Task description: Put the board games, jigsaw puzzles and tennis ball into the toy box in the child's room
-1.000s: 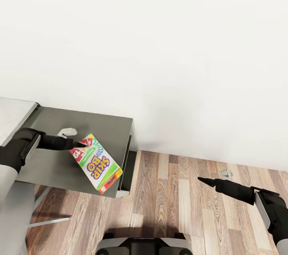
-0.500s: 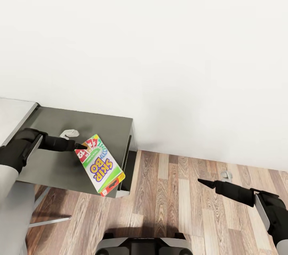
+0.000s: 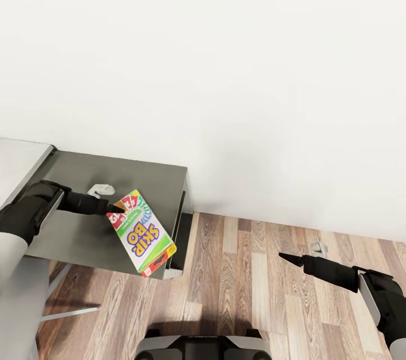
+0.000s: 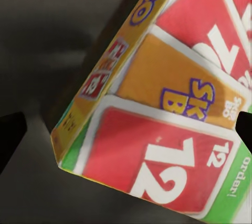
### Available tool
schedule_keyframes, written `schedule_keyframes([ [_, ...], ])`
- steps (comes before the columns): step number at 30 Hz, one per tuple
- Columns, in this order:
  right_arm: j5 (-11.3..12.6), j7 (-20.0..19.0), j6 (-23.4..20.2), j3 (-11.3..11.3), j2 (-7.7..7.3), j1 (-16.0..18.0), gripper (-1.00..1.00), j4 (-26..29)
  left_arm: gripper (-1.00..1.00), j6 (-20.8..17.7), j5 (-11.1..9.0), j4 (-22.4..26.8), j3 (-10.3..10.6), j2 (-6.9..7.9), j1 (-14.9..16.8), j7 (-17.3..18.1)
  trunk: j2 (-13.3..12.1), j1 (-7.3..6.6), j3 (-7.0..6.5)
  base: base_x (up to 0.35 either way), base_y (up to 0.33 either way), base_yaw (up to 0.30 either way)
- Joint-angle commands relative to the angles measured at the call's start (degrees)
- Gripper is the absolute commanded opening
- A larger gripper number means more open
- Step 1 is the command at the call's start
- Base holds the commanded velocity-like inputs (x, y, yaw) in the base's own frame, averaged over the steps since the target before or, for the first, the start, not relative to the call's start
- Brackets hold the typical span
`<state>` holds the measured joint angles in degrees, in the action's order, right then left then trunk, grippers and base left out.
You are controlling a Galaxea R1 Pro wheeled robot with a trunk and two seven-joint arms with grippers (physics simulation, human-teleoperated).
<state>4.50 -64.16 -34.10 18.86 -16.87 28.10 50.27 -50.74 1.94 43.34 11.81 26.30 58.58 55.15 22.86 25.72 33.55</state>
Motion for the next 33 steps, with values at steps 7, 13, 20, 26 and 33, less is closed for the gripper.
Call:
schedule_keyframes([
  [7,0.2,-0.1,-0.4,0.0,-0.01,0.0,1.00,0.0,1.00,-0.6,-0.2,-1.2,0.4,-0.11,0.0,3.7,0.1,0.06,0.09,0.000,0.000,0.000],
  [13,0.2,-0.1,-0.4,0.0,-0.01,0.0,1.00,0.0,1.00,-0.6,-0.1,-1.2,0.4,-0.11,0.0,6.2,0.1,0.06,0.09,0.000,0.000,0.000],
  [20,0.2,-0.1,-0.4,0.0,-0.01,0.0,1.00,0.0,1.00,-0.6,-0.2,-1.2,0.4,-0.11,0.0,6.5,0.1,0.06,0.09,0.000,0.000,0.000],
  [26,0.2,-0.1,-0.4,0.0,-0.01,0.0,1.00,0.0,1.00,-0.6,-0.3,-1.2,0.4,-0.11,0.0,6.6,0.1,0.06,0.09,0.000,0.000,0.000],
  [33,0.2,-0.1,-0.4,0.0,-0.01,0.0,1.00,0.0,1.00,-0.6,-0.3,-1.0,0.4,-0.13,0.0,8.8,0.1,0.06,0.09,0.000,0.000,0.000],
])
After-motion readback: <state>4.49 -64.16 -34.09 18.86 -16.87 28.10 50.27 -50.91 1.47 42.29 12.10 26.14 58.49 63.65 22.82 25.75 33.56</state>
